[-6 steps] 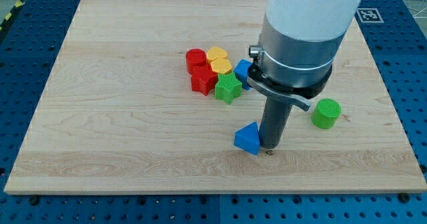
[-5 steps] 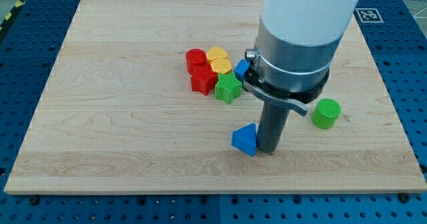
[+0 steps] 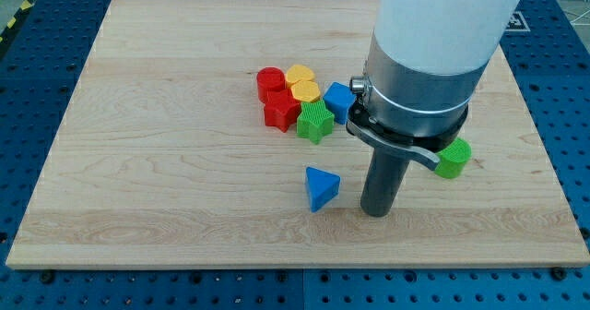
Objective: Push the blue triangle left a bit
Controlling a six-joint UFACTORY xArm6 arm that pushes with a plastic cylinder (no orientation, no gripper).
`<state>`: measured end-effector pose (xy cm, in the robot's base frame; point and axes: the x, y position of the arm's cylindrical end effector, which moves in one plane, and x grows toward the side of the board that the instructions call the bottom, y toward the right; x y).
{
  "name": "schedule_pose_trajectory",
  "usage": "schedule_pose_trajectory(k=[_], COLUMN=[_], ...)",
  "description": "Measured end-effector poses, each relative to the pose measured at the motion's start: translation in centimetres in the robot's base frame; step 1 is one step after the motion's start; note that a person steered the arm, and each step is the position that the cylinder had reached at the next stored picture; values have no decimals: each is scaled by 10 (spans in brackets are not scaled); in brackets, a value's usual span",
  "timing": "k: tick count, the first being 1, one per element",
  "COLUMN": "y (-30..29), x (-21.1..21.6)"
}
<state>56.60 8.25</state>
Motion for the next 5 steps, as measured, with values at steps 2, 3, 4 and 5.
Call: schedule_pose_trajectory(k=[2,3,4,5], y=[-23,-29,-29,-22], x=[-25,-27,-27,-27])
